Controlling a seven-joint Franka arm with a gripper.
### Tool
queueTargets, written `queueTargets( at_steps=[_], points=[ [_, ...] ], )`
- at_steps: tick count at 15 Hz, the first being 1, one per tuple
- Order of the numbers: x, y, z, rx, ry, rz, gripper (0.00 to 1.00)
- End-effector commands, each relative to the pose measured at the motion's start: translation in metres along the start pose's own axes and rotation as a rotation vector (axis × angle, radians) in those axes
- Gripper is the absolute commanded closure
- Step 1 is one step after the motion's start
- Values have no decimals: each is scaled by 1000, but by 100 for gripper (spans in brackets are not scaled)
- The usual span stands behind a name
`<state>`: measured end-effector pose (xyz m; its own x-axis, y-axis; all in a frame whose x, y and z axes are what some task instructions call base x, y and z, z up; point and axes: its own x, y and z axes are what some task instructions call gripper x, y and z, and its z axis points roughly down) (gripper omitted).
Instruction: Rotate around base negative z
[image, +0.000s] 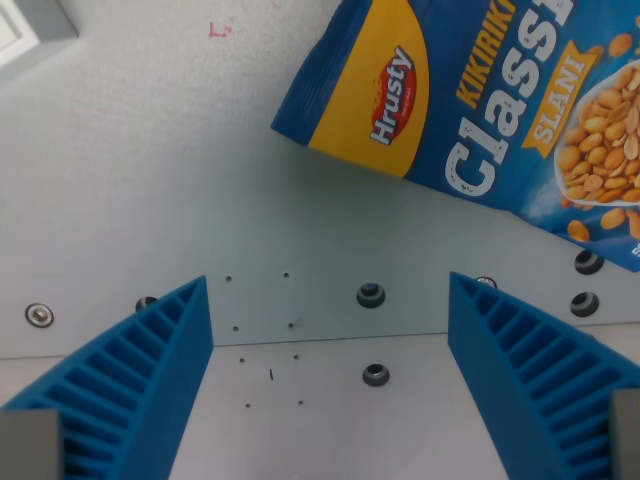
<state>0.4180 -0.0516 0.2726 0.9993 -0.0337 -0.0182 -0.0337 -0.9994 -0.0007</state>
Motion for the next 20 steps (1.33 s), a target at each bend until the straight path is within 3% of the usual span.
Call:
queueTargets(
  at_steps=[1,20],
  points=[
    [0,0,-3,2,6,130,0],
    [0,0,-3,8,6,383,0]
  ],
)
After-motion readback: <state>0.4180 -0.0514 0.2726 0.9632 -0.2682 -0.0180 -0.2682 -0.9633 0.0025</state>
